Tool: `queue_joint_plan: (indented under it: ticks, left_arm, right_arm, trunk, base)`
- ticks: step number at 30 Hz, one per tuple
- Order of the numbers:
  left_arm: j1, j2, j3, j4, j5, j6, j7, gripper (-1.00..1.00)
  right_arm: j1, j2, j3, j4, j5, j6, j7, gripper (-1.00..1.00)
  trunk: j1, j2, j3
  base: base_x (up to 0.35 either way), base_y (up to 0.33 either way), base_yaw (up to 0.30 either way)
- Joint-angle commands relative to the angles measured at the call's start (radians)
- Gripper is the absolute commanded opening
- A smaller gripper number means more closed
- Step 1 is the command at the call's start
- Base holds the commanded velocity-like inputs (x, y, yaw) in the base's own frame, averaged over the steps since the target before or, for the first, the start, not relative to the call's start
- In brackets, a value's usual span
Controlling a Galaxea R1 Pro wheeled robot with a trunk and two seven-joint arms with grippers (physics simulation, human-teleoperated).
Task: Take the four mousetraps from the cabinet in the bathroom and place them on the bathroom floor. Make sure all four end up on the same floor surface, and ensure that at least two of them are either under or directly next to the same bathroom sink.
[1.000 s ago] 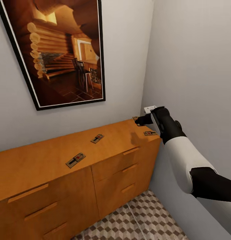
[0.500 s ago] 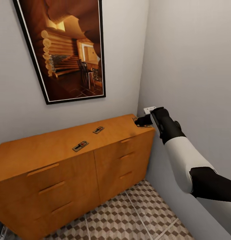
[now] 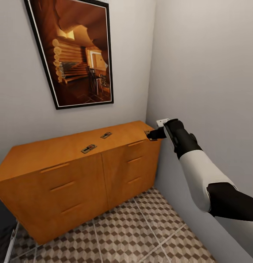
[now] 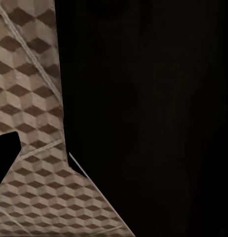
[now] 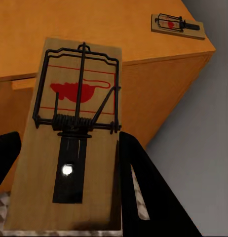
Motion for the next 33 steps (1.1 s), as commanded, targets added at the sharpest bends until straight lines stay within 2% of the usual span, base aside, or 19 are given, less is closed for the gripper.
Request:
queue_joint_plan:
  ticks: [1,13,17,22,27,31,33]
  left_arm:
    - [0.001,0.000,0.000,-0.002,0.001,-0.002,0.002,1.00]
    - [0.001,0.000,0.000,-0.003,0.001,-0.002,0.002,1.00]
    - [0.001,0.000,0.002,-0.004,0.001,-0.002,0.002,1.00]
    - [0.001,0.000,0.002,-0.014,0.001,-0.002,0.002,1.00]
    - [0.001,0.002,0.003,-0.038,0.001,-0.004,0.006,1.00]
    - [0.001,0.002,0.003,-0.058,0.001,-0.005,0.006,1.00]
    - [0.001,0.002,0.003,-0.061,0.001,-0.005,0.006,1.00]
  right_arm:
    - [-0.001,0.000,0.001,0.000,0.010,0.003,0.008,-1.00]
    - [-0.001,0.001,0.002,0.045,0.011,-0.004,0.009,-1.00]
    - [-0.001,0.001,0.002,0.052,0.011,-0.005,0.009,-1.00]
    - [-0.001,0.001,0.002,0.119,0.011,-0.036,0.009,-1.00]
    - [0.000,0.002,0.002,0.267,0.012,-0.168,0.009,-1.00]
    - [0.000,0.000,0.002,0.461,0.014,-0.356,0.010,-1.00]
    - [0.000,-0.002,0.002,0.537,0.014,-0.426,0.010,-1.00]
  trunk:
    - [-0.001,0.000,-0.001]
    - [-0.001,0.000,-0.001]
    - [-0.001,0.000,-0.001]
    - [-0.001,0.000,-0.001]
    - [-0.001,0.000,-0.001]
    - [-0.001,0.000,-0.001]
    - [-0.001,0.000,-0.001]
  base:
    - [-0.335,-0.088,0.000]
    - [-0.322,-0.086,0.000]
    - [-0.116,-0.028,0.000]
    - [-0.023,-0.005,0.000]
    - [-0.004,-0.001,0.000]
    - [0.000,0.000,0.000]
    - [0.000,0.000,0.000]
